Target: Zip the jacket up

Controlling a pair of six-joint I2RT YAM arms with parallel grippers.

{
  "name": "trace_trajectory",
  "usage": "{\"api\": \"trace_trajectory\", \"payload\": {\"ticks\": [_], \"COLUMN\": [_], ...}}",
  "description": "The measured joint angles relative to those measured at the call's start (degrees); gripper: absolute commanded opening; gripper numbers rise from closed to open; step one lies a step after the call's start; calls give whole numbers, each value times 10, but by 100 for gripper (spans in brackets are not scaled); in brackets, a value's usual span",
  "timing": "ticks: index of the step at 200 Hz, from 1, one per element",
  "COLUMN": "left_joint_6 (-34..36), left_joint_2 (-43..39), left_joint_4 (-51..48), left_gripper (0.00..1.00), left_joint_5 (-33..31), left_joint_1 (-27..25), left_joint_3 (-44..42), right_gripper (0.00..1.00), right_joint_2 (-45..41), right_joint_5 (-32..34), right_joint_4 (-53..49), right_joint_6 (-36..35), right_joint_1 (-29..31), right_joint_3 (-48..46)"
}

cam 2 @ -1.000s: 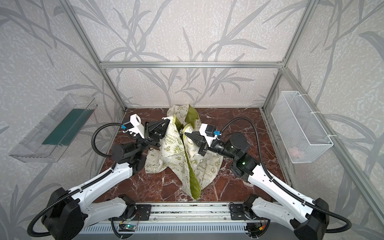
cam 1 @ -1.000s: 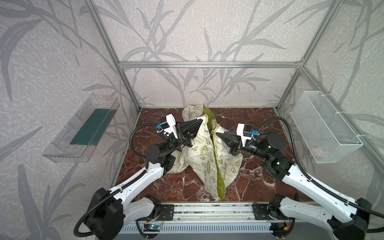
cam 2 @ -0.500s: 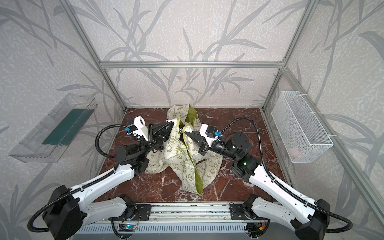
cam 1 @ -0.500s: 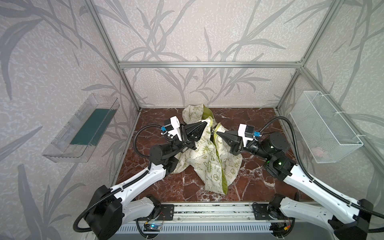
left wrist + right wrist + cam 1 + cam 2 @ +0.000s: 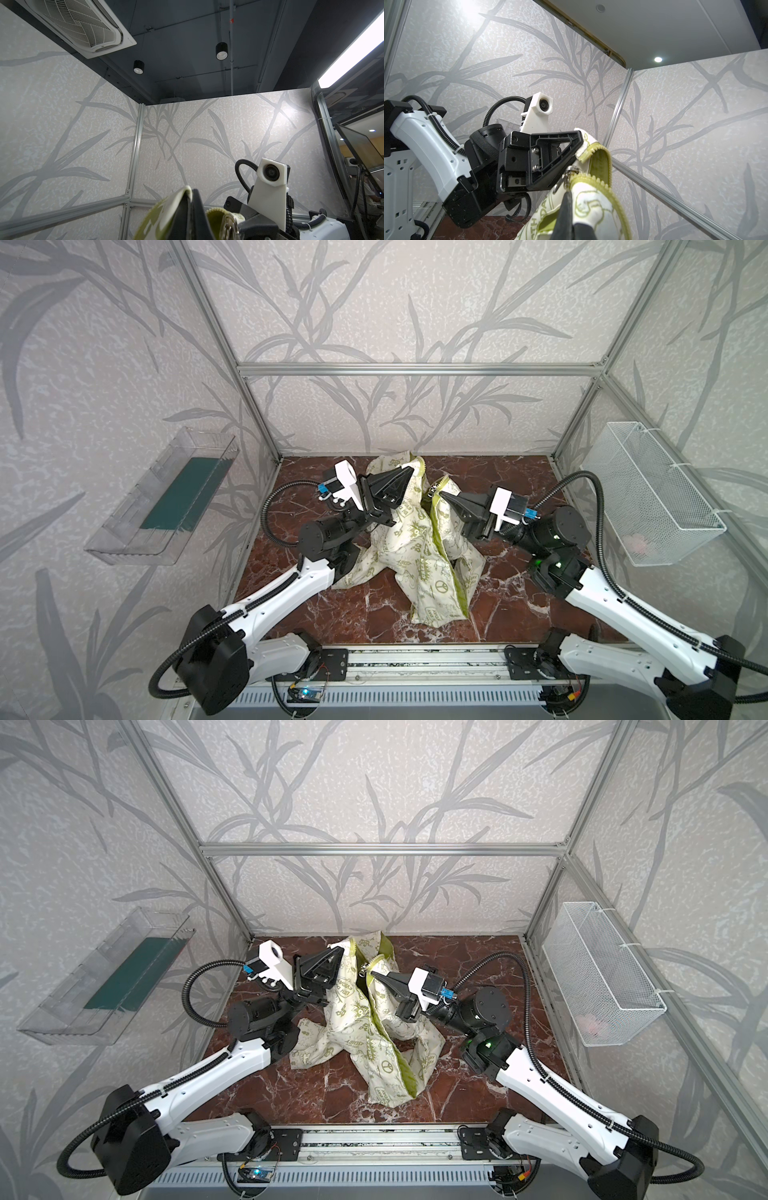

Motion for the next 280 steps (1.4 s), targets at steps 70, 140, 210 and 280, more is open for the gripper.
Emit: {"api": "trace_trajectory", "payload": {"ticks": [70,140,210,280], "left_joint_6": [6,6,13,9], "left_joint_2": [16,18,14,4], "left_joint_4": [1,1,0,1], "left_gripper": [0,0,0,0], "left_joint_5": [15,17,17,19], "left_joint_1": [0,-3,-3,-3], "left_joint_3": [42,68,92,101], "right_gripper": [0,0,0,0], "right_joint_2": [-4,48,83,84], "right_joint_5": [-21,-51,-71,-71], "right_joint_4": [28,108,134,137], "right_joint_6": [18,88,116,125], "right_joint_1": [0,-5,-7,-7], "right_joint_3": [20,68,86,86]}}
